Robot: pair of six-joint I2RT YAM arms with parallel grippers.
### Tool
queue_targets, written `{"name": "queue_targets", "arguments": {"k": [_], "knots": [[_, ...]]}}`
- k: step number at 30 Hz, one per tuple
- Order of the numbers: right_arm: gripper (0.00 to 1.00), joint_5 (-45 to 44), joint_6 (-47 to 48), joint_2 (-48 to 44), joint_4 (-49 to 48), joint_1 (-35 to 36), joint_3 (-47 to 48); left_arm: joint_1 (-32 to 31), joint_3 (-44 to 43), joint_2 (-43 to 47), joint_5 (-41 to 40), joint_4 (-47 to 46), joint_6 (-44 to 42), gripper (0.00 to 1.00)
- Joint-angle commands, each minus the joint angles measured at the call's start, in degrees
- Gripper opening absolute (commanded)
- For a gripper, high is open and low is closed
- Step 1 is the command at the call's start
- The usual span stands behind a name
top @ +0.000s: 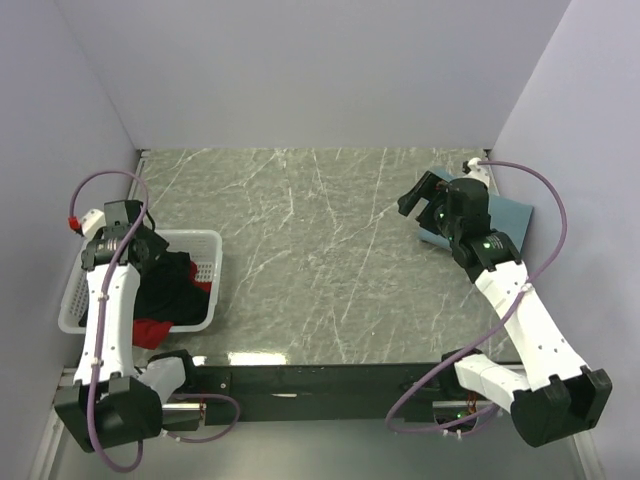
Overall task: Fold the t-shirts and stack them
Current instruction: Grab the tshirt from the pile
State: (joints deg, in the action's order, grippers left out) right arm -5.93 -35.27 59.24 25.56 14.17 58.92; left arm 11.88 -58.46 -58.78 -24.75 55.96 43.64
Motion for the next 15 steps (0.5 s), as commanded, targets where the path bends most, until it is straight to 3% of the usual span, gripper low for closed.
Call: {"name": "queue_targets", "arguments": {"k": [1,9,12,13,15], "knots": [[1.0,3.4,0.8,1.1,-3.1,-0.5,1.2,1.3,1.0,-3.1,4.4,-3.9,-3.0,0.99],[1.0,5.3,0.6,1.8,-4.2,-1.0,0.8,6.2,4.6,-12.3,9.2,-9.2,-3.4,1.0],[1.0,5.2,0.7,1.7,-4.2,-1.2,0.7,7.3,6.6,-13.9,11.1,-11.6,-3.1,0.9],[1.0,5.3,0.7,1.8,-4.3,-1.3,0.6,7.5,6.9,-13.7,11.4,-12.1,-2.9,0.77],[1.0,5.8,0.5,2.0,-4.2,-1.5,0.6,7.5,7.3,-13.0,11.6,-13.1,-2.7,0.59]]}}
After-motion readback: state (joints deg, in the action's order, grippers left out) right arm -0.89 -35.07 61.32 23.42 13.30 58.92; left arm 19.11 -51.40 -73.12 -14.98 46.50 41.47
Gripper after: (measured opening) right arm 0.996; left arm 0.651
